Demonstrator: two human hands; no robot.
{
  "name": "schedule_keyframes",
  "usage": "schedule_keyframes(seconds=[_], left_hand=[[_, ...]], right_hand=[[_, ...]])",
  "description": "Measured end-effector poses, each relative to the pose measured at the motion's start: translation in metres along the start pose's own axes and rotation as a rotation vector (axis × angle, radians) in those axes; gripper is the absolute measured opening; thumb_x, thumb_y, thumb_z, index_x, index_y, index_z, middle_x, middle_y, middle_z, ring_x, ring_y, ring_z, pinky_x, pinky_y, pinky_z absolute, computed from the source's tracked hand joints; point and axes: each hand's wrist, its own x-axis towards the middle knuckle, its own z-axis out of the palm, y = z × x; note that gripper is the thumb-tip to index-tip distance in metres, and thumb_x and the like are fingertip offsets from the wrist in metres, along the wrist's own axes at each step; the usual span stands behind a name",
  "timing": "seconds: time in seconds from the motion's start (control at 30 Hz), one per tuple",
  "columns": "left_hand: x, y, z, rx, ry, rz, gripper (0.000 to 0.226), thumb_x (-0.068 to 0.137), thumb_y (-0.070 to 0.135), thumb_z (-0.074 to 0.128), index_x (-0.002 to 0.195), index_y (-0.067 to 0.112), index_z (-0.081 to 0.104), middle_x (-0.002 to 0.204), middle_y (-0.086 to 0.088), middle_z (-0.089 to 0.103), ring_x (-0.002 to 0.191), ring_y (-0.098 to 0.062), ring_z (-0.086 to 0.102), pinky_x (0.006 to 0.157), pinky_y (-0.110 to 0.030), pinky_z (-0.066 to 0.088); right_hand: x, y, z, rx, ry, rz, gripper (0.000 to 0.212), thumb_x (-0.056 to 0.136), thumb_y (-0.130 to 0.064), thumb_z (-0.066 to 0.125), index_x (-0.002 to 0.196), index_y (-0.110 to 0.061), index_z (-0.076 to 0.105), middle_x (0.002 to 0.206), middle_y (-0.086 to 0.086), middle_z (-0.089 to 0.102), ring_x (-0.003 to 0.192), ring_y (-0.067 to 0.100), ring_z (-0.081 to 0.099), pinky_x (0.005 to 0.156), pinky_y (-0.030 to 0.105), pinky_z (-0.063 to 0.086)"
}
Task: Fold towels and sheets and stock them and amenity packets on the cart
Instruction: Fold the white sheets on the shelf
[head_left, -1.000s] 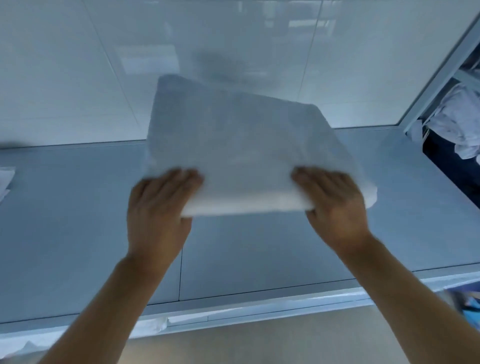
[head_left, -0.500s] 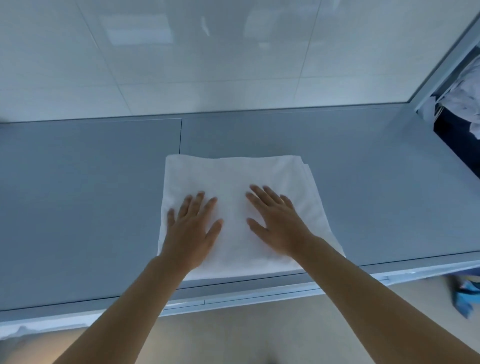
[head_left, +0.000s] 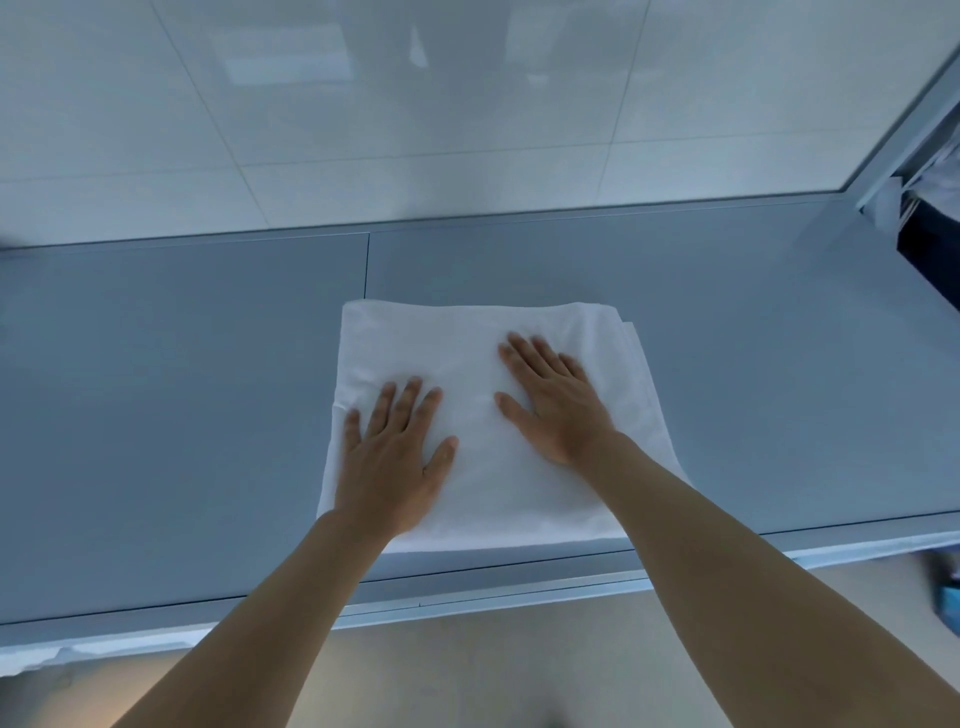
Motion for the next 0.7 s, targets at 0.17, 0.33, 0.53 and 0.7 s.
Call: schedule_keyframes(seconds=[0.17,0.33,0.53,0.7], left_hand=[[-0.003,-0.009,-0.003,0.021,-0.06,0.092,0.072,0.095,0.067,0.012,0.162,0.041,0.012,0.172,0.015,0.002,0.159,-0.013,-0.001,0.127,-0.053,0.006],[0.015,-0.046,-0.024,0.084,-0.145,0.397,0.069,0.097,0.066,0.014,0.162,0.045,0.008,0.171,0.019,-0.003,0.159,-0.01,-0.002,0.128,-0.048,0.006],[0.016,-0.061,-0.033,0.101,-0.071,0.392,0.058,0.104,0.051,0.027,0.16,0.035,0.03,0.171,0.005,0.019,0.158,-0.019,0.015,0.126,-0.051,0.015],[-0.028,-0.072,-0.024,-0.074,0.025,0.208,0.054,0.102,0.042,0.031,0.153,0.03,0.046,0.166,0.002,0.034,0.155,-0.025,0.025,0.122,-0.057,0.021]], right_hand=[[-0.032,-0.014,0.008,0.024,0.021,0.113,0.072,0.103,-0.063,0.02,0.165,-0.032,0.002,0.172,-0.012,-0.008,0.159,0.012,-0.009,0.129,0.042,0.001],[-0.094,-0.058,0.027,-0.013,0.04,0.148,0.072,0.103,-0.061,0.018,0.165,-0.032,-0.005,0.172,-0.01,-0.013,0.159,0.021,-0.013,0.127,0.052,0.001],[-0.112,-0.078,0.037,-0.094,0.011,-0.106,0.065,0.107,-0.054,0.023,0.164,-0.04,-0.004,0.172,-0.015,-0.008,0.159,0.02,-0.01,0.125,0.06,0.007],[-0.11,-0.117,0.047,-0.079,0.032,0.01,0.064,0.106,-0.055,0.018,0.164,-0.039,-0.002,0.172,-0.013,-0.007,0.159,0.019,-0.012,0.125,0.06,0.008]])
